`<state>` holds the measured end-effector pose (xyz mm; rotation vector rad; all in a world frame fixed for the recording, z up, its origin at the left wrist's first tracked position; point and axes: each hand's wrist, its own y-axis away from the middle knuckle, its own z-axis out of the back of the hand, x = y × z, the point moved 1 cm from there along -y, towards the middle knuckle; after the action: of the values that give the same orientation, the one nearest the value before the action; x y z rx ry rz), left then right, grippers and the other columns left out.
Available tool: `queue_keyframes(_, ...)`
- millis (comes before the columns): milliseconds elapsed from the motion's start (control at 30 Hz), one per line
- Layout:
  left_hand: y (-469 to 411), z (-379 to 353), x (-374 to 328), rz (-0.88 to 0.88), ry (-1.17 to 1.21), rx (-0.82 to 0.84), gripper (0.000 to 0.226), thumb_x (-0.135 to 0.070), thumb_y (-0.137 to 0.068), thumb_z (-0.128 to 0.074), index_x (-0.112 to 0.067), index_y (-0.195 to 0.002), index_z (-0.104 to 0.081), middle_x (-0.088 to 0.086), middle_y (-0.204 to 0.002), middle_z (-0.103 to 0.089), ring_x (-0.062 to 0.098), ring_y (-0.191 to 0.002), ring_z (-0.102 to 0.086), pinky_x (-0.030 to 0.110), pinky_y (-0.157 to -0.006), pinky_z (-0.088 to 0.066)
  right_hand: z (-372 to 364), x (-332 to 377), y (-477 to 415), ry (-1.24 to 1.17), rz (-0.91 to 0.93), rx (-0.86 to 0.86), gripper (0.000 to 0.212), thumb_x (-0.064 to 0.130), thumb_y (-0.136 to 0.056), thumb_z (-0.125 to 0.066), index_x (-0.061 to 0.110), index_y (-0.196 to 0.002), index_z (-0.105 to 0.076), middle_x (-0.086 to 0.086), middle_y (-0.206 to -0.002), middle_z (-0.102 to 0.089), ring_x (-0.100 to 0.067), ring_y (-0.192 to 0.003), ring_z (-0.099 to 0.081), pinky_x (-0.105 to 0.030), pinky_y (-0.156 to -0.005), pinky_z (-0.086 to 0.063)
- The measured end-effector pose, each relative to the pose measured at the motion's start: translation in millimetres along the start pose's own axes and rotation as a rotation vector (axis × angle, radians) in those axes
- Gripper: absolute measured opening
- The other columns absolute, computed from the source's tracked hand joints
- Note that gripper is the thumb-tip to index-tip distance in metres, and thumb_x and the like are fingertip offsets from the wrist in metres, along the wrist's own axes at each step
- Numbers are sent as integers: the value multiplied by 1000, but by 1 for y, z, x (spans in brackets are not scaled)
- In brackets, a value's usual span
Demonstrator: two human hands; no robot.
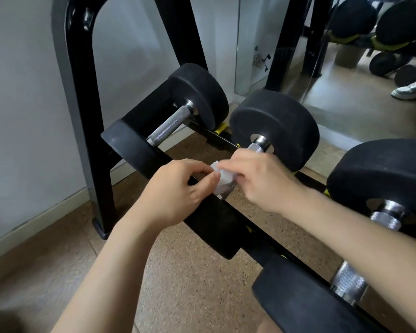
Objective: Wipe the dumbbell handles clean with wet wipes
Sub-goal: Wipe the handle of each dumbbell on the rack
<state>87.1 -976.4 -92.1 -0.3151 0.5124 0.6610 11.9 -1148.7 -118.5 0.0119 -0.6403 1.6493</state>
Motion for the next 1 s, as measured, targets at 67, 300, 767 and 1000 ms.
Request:
queue_keyframes(67,0,0,1,10,24,-26,27,-48,-93,-50,-31,-101,-70,-16,-99,-67,2,-93,-60,28,-83,-49,-13,18,11,-1,69,93,19,8,-91,-53,9,-104,-67,-7,-100,-58,-29,-76,-57,-39,-60,-45)
queue_keyframes(300,3,0,-1,33,55,-20,28,-46,-94,-51,-32,-113,-66,-16,-105,-65,2,-99,-58,25,-86,-48,-1,-20,2,116,-35,-136,12,2,-81,-58,0,-83,-70,-12,-92,-59,-33,-66,-60,-43,-55,-54)
queue_keyframes(767,5,0,3,118,11,-93,46,-57,-89,-52,-28,-124,-62,-11,-124,-60,7,-116,-53,23,-90,-41,-19,1,5,122,113,-28,12,12,-88,-56,12,-91,-67,-4,-85,-57,-25,-71,-56,-43,-54,-50)
queue_keyframes(1000,2,-3,-8,-47,-60,-15,31,-33,-97,-42,-31,-111,-69,-13,-115,-67,5,-108,-56,29,-93,-47,-8,2,0,262,58,-67,10,10,-81,-65,4,-74,-68,-6,-86,-55,-21,-77,-47,-36,-52,-47)
